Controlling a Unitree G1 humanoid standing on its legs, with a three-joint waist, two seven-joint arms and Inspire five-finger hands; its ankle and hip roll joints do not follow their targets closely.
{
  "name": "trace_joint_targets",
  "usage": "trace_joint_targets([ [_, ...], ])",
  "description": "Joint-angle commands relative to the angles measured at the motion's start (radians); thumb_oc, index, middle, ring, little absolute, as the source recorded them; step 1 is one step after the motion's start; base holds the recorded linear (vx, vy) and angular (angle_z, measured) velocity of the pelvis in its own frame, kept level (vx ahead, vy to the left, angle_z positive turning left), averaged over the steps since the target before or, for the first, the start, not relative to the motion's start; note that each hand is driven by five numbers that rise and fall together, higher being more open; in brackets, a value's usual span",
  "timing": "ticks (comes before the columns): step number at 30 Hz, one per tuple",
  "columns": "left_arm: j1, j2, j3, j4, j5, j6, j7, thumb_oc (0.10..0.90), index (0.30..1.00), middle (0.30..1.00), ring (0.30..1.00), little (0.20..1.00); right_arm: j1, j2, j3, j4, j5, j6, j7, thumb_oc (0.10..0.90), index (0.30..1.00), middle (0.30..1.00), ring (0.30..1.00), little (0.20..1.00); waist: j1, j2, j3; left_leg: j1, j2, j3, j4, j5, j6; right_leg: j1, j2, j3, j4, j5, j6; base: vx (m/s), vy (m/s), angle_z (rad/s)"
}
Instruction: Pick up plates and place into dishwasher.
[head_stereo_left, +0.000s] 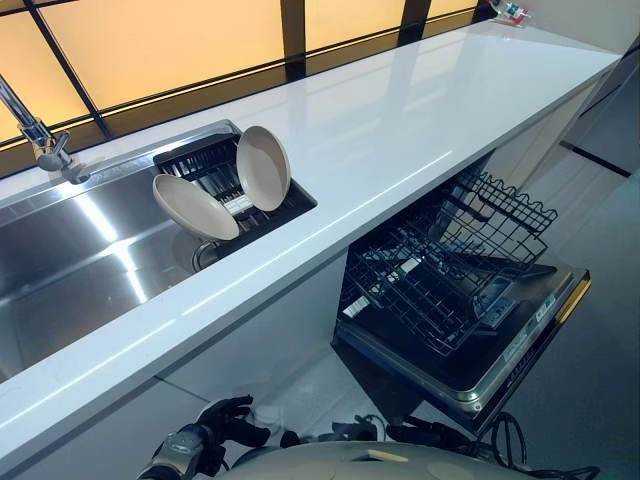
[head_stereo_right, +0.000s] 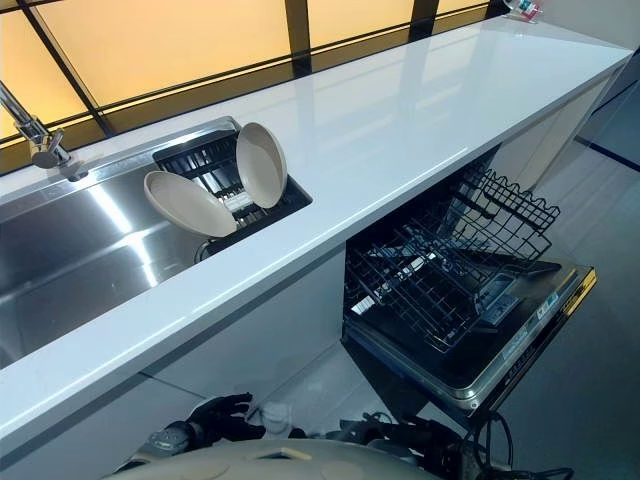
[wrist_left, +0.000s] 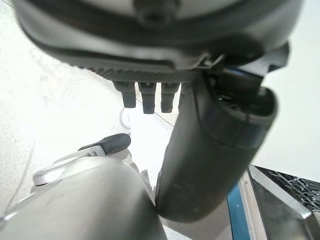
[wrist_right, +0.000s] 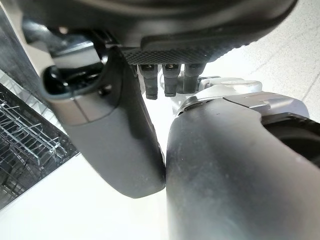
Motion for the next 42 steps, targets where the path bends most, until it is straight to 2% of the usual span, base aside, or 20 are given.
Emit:
trace_joint_targets([
  [1, -0.051, -0.003, 0.016, 0.036, -0.012, -0.045, -0.003, 0.8, 0.9, 0.9, 0.9, 0.9, -0.023, -0.018, 0.022, 0.035, -0.032, -0.012, 0.01, 0.8, 0.9, 0.9, 0.9, 0.9, 0.011, 0.05, 0.021, 0.015, -0.038, 0.106, 0.015, -0.118, 0.014, -0.027, 0.071, 0.023, 0.109, -0.138, 0.02, 0.0, 0.0, 0.0],
  [6, -0.049, -0.005, 0.028, 0.037, -0.07, -0.053, -0.052, 0.8, 0.9, 0.9, 0.9, 0.9, -0.023, -0.017, 0.02, 0.036, -0.031, -0.01, 0.01, 0.8, 0.9, 0.9, 0.9, 0.9, 0.011, 0.048, 0.022, 0.018, -0.038, 0.107, 0.013, -0.118, 0.014, -0.026, 0.071, 0.023, 0.108, -0.138, 0.02, 0.0, 0.0, 0.0],
  [9, -0.043, -0.017, 0.061, 0.004, -0.281, -0.024, -0.164, 0.8, 0.9, 0.9, 0.9, 0.9, -0.021, -0.011, 0.021, 0.027, -0.028, -0.005, 0.003, 0.8, 0.9, 0.9, 0.9, 0.9, 0.012, 0.048, 0.021, 0.018, -0.037, 0.105, 0.01, -0.115, 0.012, -0.026, 0.071, 0.026, 0.105, -0.133, 0.021, 0.0, 0.0, 0.0],
  [11, -0.038, -0.036, 0.116, -0.067, -0.53, 0.105, -0.369, 0.8, 0.9, 0.9, 0.9, 0.9, -0.019, -0.011, 0.01, 0.012, -0.028, 0.007, 0.001, 0.8, 0.9, 0.9, 0.9, 0.9, 0.018, 0.047, 0.022, 0.015, -0.038, 0.101, 0.01, -0.116, 0.011, -0.028, 0.069, 0.025, 0.103, -0.131, 0.023, 0.0, 0.0, 0.0],
  [14, -0.016, -0.052, 0.157, -0.219, -0.727, 0.273, -0.638, 0.8, 0.9, 0.9, 0.9, 0.9, -0.02, -0.022, -0.014, -0.002, -0.034, 0.024, 0.009, 0.8, 0.9, 0.9, 0.9, 0.9, 0.033, 0.046, 0.027, 0.007, -0.037, 0.1, 0.009, -0.117, 0.008, -0.035, 0.066, 0.02, 0.104, -0.125, 0.025, -0.04, -0.012, 0.0],
  [17, -0.004, -0.068, 0.192, -0.325, -0.76, 0.356, -0.934, 0.8, 0.9, 0.9, 0.9, 0.9, -0.018, -0.026, -0.034, -0.001, -0.044, 0.021, 0.022, 0.8, 0.9, 0.9, 0.9, 0.9, 0.044, 0.044, 0.031, 0.003, -0.036, 0.093, 0.007, -0.118, 0.009, -0.04, 0.065, 0.018, 0.105, -0.12, 0.025, 0.0, 0.0, 0.0],
  [21, 0.006, -0.116, 0.206, -0.448, -0.778, 0.38, -1.305, 0.8, 0.9, 0.9, 0.9, 0.9, -0.023, -0.022, -0.046, 0.031, -0.06, -0.007, 0.038, 0.8, 0.9, 0.9, 0.9, 0.9, 0.053, 0.041, 0.032, 0.003, -0.034, 0.087, 0.007, -0.128, 0.009, -0.041, 0.065, 0.022, 0.103, -0.119, 0.025, 0.0, 0.0, 0.0],
  [23, 0.004, -0.134, 0.175, -0.53, -0.836, 0.381, -1.42, 0.8, 0.9, 0.9, 0.9, 0.9, -0.029, -0.015, -0.045, 0.05, -0.069, -0.023, 0.044, 0.8, 0.9, 0.9, 0.9, 0.9, 0.052, 0.038, 0.032, 0.005, -0.032, 0.085, 0.007, -0.133, 0.008, -0.04, 0.065, 0.026, 0.101, -0.117, 0.026, 0.0, 0.0, 0.0],
  [27, -0.039, -0.146, 0.083, -0.763, -1.097, 0.456, -1.431, 0.8, 0.9, 0.9, 0.9, 0.9, -0.042, -0.005, -0.026, 0.085, -0.07, -0.045, 0.047, 0.8, 0.9, 0.9, 0.9, 0.9, 0.044, 0.033, 0.027, 0.011, -0.028, 0.089, 0.007, -0.142, 0.006, -0.035, 0.068, 0.035, 0.095, -0.117, 0.026, 0.0, 0.0, 0.0],
  [30, -0.095, -0.129, 0.01, -0.985, -1.343, 0.357, -1.207, 0.8, 0.9, 0.9, 0.9, 0.9, -0.054, 0.003, 0.001, 0.089, -0.068, -0.038, 0.035, 0.8, 0.9, 0.9, 0.9, 0.9, 0.033, 0.031, 0.024, 0.014, -0.025, 0.093, 0.007, -0.144, 0.004, -0.032, 0.072, 0.046, 0.092, -0.117, 0.025, 0.0, 0.0, 0.0],
  [32, -0.14, -0.102, 0.008, -1.147, -1.348, 0.044, -0.882, 0.8, 0.9, 0.9, 0.9, 0.9, -0.051, 0.011, 0.016, 0.08, -0.06, -0.033, 0.026, 0.8, 0.9, 0.9, 0.9, 0.9, 0.029, 0.03, 0.023, 0.018, -0.025, 0.093, 0.007, -0.147, 0.006, -0.029, 0.074, 0.051, 0.093, -0.12, 0.023, 0.0, 0.0, 0.0],
  [33, -0.161, -0.044, 0.027, -1.208, -1.234, -0.192, -0.685, 0.8, 0.9, 0.9, 0.9, 0.9, -0.042, 0.015, 0.028, 0.067, -0.043, -0.032, 0.016, 0.8, 0.9, 0.9, 0.9, 0.9, 0.03, 0.033, 0.027, 0.021, -0.026, 0.089, 0.007, -0.147, 0.008, -0.024, 0.075, 0.05, 0.097, -0.125, 0.023, 0.0, 0.0, 0.0],
  [34, -0.164, -0.031, 0.032, -1.216, -1.138, -0.318, -0.596, 0.8, 0.9, 0.9, 0.9, 0.9, -0.038, 0.016, 0.031, 0.062, -0.037, -0.031, 0.011, 0.8, 0.9, 0.9, 0.9, 0.9, 0.031, 0.034, 0.027, 0.021, -0.026, 0.088, 0.007, -0.146, 0.008, -0.024, 0.075, 0.049, 0.097, -0.127, 0.023, 0.0, 0.0, 0.0],
  [35, -0.173, 0.025, 0.067, -1.246, -0.866, -0.568, -0.37, 0.8, 0.9, 0.9, 0.9, 0.9, -0.019, 0.019, 0.035, 0.039, -0.022, -0.028, -0.001, 0.8, 0.9, 0.9, 0.9, 0.9, 0.035, 0.037, 0.027, 0.022, -0.029, 0.08, 0.007, -0.147, 0.012, -0.02, 0.074, 0.043, 0.095, -0.129, 0.024, 0.0, 0.0, 0.0],
  [36, -0.182, 0.087, 0.105, -1.273, -0.515, -0.702, -0.07, 0.8, 0.9, 0.9, 0.9, 0.9, -0.003, 0.022, 0.04, 0.031, -0.01, -0.037, -0.01, 0.8, 0.9, 0.9, 0.9, 0.9, 0.039, 0.04, 0.025, 0.021, -0.033, 0.073, 0.007, -0.145, 0.014, -0.018, 0.074, 0.038, 0.092, -0.131, 0.025, 0.0, 0.0, 0.0],
  [37, -0.185, 0.105, 0.12, -1.278, -0.359, -0.723, 0.042, 0.8, 0.9, 0.9, 0.9, 0.9, 0.002, 0.025, 0.042, 0.029, -0.006, -0.041, -0.014, 0.8, 0.9, 0.9, 0.9, 0.9, 0.04, 0.041, 0.022, 0.017, -0.034, 0.07, 0.007, -0.142, 0.016, -0.021, 0.074, 0.036, 0.09, -0.129, 0.025, 0.0, 0.0, 0.0],
  [38, -0.192, 0.153, 0.155, -1.291, -0.095, -0.722, 0.282, 0.8, 0.9, 0.9, 0.9, 0.9, 0.017, 0.03, 0.045, 0.03, 0.004, -0.055, -0.02, 0.8, 0.9, 0.9, 0.9, 0.9, 0.043, 0.043, 0.015, 0.015, -0.038, 0.063, 0.007, -0.142, 0.02, -0.02, 0.076, 0.033, 0.087, -0.131, 0.024, 0.0, 0.0, 0.0],
  [39, -0.201, 0.192, 0.2, -1.302, 0.038, -0.686, 0.402, 0.8, 0.9, 0.9, 0.9, 0.9, 0.031, 0.035, 0.048, 0.035, 0.012, -0.07, -0.023, 0.8, 0.9, 0.9, 0.9, 0.9, 0.044, 0.042, 0.008, 0.014, -0.042, 0.059, 0.007, -0.143, 0.023, -0.018, 0.077, 0.03, 0.084, -0.134, 0.023, 0.02, -0.004, 0.05],
  [41, -0.222, 0.277, 0.308, -1.326, 0.251, -0.569, 0.583, 0.8, 0.9, 0.9, 0.9, 0.9, 0.047, 0.04, 0.045, 0.055, 0.02, -0.089, -0.023, 0.8, 0.9, 0.9, 0.9, 0.9, 0.05, 0.038, -0.012, 0.01, -0.048, 0.058, 0.007, -0.144, 0.026, -0.016, 0.079, 0.025, 0.078, -0.139, 0.019, 0.04, -0.011, 0.15],
  [42, -0.224, 0.292, 0.319, -1.327, 0.261, -0.557, 0.605, 0.8, 0.9, 0.9, 0.9, 0.9, 0.048, 0.04, 0.043, 0.056, 0.019, -0.089, -0.022, 0.8, 0.9, 0.9, 0.9, 0.9, 0.051, 0.038, -0.014, 0.01, -0.048, 0.057, 0.007, -0.144, 0.027, -0.015, 0.08, 0.025, 0.077, -0.139, 0.018, 0.05, -0.017, 0.21],
])
